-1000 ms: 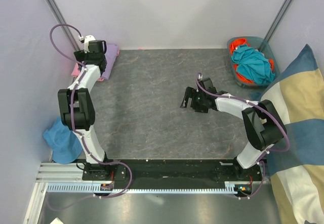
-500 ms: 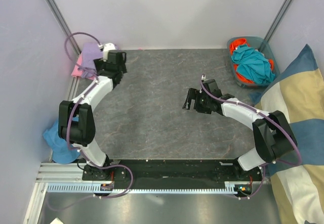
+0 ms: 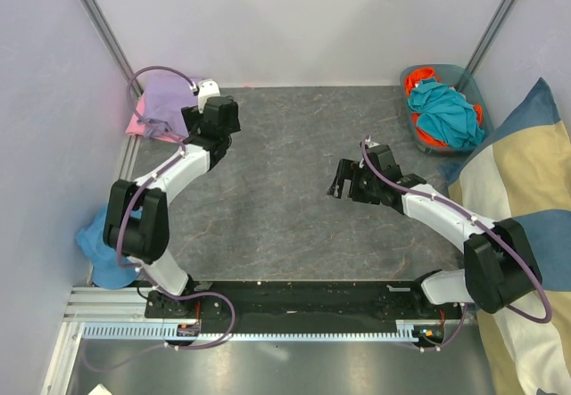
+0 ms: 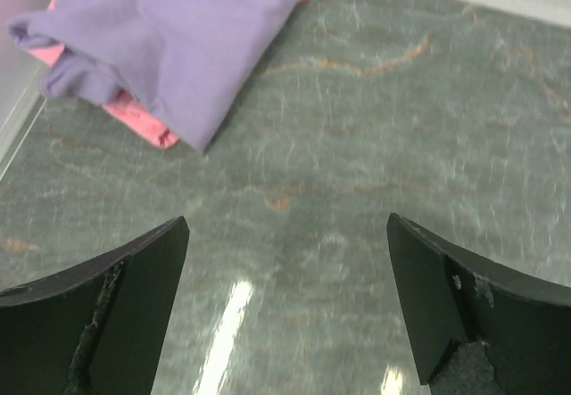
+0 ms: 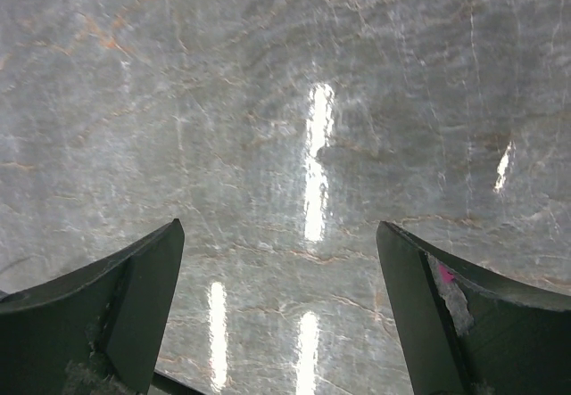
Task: Fold and stack the t-shirts
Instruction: Put the neatly folded tshirt into the corner of the board with the left arm
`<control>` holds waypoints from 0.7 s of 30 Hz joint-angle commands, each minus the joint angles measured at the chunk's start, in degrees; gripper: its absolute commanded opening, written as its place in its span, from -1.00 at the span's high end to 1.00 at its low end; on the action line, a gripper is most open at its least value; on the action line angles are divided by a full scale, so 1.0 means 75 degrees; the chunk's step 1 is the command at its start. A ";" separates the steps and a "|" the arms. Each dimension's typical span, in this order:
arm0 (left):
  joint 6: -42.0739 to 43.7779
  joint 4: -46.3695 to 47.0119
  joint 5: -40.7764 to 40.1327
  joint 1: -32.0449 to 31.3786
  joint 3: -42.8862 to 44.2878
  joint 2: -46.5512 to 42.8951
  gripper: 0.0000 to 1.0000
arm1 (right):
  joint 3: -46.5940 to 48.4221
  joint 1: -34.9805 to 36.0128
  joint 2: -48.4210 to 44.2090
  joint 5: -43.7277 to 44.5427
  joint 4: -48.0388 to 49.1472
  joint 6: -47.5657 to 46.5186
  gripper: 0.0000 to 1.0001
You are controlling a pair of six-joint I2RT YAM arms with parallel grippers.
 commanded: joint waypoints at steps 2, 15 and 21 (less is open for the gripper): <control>0.0499 0.1401 0.0236 0.0641 0.1168 0.1164 -1.00 | -0.0014 0.0040 0.0258 0.0064 0.0029 -0.0229 -0.96; 0.0324 0.1425 0.0555 0.2012 0.3280 0.3616 -1.00 | 0.0362 0.0028 0.1313 -0.0065 0.0111 -0.0312 -0.96; 0.0313 0.1507 0.0190 0.2411 0.3256 0.3897 -1.00 | 0.0350 0.0028 0.1360 -0.0088 0.0076 -0.0347 -0.96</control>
